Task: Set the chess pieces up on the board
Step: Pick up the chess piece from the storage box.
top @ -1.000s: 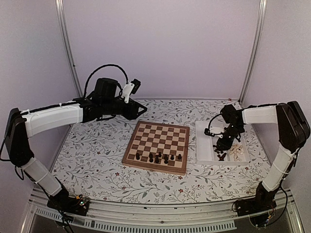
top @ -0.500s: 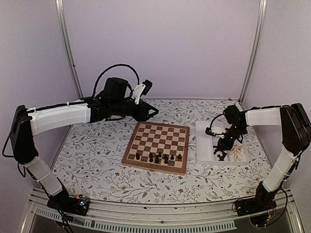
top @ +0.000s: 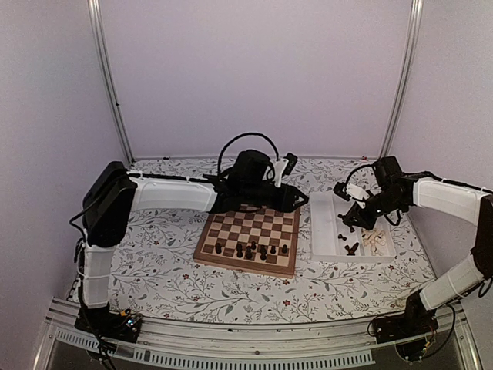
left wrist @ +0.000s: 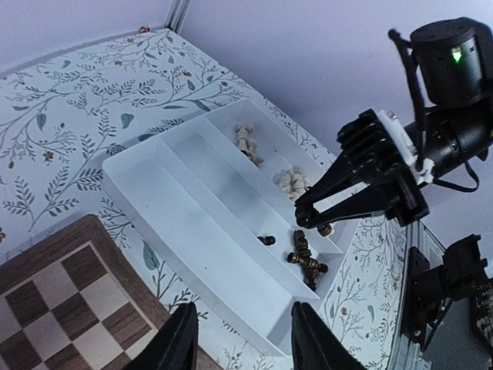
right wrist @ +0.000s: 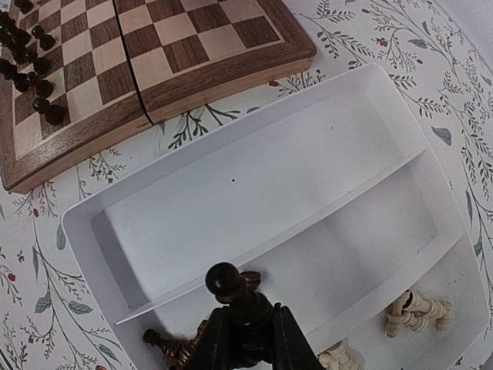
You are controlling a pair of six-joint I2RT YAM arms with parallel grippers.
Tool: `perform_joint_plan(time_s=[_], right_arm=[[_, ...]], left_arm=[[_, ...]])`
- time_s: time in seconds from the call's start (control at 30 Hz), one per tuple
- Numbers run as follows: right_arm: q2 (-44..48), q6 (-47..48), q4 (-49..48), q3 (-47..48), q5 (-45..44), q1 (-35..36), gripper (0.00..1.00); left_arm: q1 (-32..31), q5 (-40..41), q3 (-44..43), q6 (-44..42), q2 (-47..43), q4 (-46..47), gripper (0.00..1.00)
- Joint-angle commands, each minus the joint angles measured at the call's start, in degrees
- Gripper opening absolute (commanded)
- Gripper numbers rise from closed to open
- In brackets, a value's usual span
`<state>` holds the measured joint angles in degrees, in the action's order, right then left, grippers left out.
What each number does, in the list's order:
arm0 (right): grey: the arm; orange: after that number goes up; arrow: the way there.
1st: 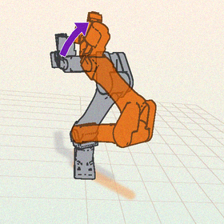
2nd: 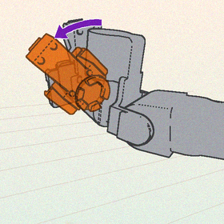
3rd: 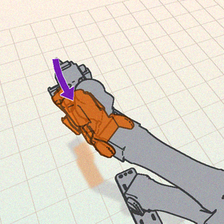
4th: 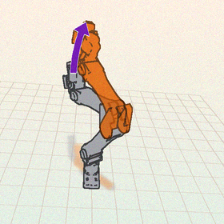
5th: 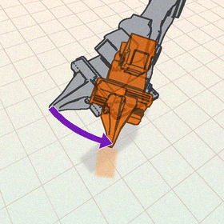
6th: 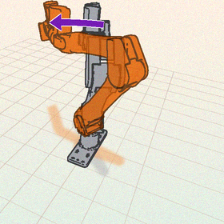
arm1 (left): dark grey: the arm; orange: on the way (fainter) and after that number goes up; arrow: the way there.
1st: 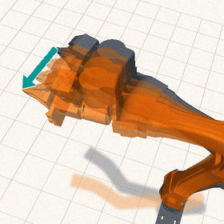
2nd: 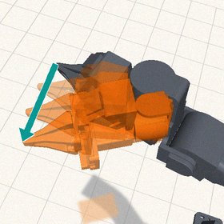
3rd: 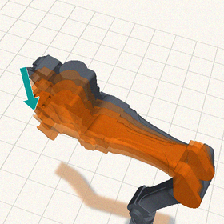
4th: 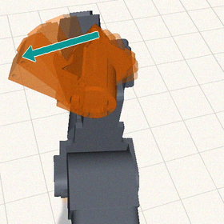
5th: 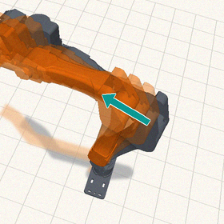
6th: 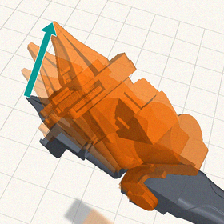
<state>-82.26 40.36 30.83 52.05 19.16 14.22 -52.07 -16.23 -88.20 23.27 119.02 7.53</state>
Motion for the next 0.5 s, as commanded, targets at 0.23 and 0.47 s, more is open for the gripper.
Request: perform_joint_plan(time_s=[0.23,0.47], right_arm=[[3.6,-0.5,-2.4,-2.3,5.0,-0.2,0.02],[5.1,-0.4,-2.6,-2.6,6.6,-0.2,0.02]], left_arm=[[-5.5,-5.3,-20.9,9.1,18.1,1.3,0.42],[-6.7,-6.9,-27.5,11.0,23.7,-0.6,0.41]])
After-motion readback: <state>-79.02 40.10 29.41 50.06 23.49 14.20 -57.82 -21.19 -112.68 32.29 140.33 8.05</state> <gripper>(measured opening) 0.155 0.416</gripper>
